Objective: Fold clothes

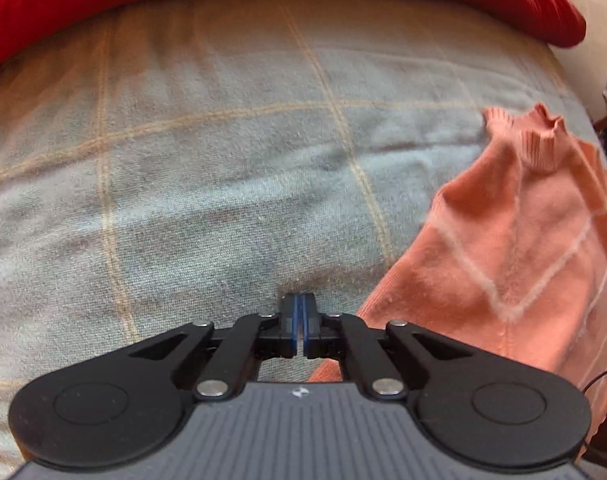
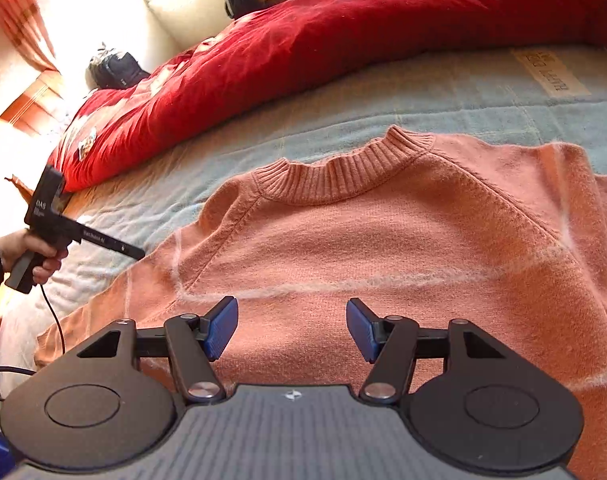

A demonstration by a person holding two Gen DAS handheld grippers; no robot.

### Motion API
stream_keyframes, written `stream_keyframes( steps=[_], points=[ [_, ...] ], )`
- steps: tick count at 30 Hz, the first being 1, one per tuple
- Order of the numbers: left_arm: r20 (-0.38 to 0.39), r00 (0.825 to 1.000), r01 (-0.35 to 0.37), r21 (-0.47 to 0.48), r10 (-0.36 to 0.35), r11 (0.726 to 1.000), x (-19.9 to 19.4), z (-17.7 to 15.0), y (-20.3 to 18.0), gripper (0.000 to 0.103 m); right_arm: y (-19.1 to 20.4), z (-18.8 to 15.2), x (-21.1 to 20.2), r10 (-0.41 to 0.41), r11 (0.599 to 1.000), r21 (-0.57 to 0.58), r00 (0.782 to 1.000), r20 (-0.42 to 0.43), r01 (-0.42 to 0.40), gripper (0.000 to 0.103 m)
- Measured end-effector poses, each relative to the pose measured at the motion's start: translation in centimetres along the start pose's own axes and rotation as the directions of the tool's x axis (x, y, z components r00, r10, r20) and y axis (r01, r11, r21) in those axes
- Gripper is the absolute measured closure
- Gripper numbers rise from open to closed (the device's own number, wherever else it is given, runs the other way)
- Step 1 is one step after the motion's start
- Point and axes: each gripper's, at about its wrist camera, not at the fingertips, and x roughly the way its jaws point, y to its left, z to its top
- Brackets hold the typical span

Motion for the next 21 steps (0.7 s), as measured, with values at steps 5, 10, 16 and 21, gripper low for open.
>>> stream_keyframes(
  steps=[5,10,16,21],
  points=[
    [0.058,0.998,0.024,0.037,-0.027,0.999,-2.9,-1.5,-3.4,0.078,2.6,-0.7,0.7,0.023,0.993,-0.112,0.998,-0.062,-0.03,0.038],
    [0.089,0.976,0.185,0.147,-0.2,0.972,-3.5,-3.5,-10.8,0.065,6.0,-2.4,1.8,0.052,0.966,-0.243,0.989,-0.142,-0.086,0.038],
    [0.117,0.964,0.215,0.178,-0.238,0.96,-1.4,-3.3,-14.8,0.064,6.7,-0.5,3.3,0.042,0.944,-0.323,0.996,-0.078,-0.064,0.038],
    [0.12,0.947,0.297,0.033,-0.298,0.954,0.9,-2.3,-13.8,0.064,6.3,3.9,6.1,-0.073,0.887,-0.457,0.997,0.002,0.065,0.038]
  ],
)
